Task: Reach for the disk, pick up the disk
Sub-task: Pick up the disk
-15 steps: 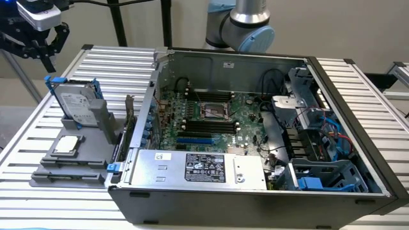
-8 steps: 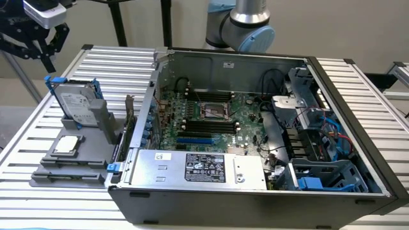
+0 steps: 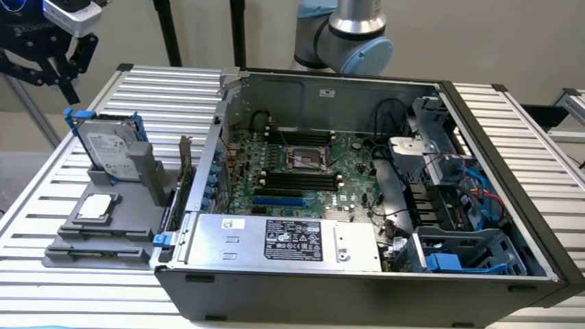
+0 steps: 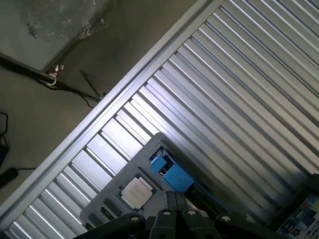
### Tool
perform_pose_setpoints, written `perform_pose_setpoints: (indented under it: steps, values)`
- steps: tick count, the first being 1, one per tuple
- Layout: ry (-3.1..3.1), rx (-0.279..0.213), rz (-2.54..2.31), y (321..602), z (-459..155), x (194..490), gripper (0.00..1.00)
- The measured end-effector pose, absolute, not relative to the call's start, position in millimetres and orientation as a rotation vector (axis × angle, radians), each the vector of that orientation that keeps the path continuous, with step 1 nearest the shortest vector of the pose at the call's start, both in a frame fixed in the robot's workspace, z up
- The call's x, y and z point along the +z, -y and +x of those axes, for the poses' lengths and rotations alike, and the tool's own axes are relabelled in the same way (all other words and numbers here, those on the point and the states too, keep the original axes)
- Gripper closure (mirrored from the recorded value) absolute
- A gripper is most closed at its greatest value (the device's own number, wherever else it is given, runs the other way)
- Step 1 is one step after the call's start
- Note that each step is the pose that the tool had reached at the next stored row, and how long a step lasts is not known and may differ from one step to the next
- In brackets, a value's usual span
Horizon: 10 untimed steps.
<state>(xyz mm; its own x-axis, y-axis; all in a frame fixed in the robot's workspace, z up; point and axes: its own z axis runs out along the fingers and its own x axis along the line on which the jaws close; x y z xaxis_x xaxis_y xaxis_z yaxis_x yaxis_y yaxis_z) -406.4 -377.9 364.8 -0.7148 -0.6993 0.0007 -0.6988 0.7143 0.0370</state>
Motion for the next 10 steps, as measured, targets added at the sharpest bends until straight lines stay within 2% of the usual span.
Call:
perform_pose_setpoints:
  steps: [10]
  values:
    - [2.797,-0.052,1.391,377.8,-406.1,366.6,0.89]
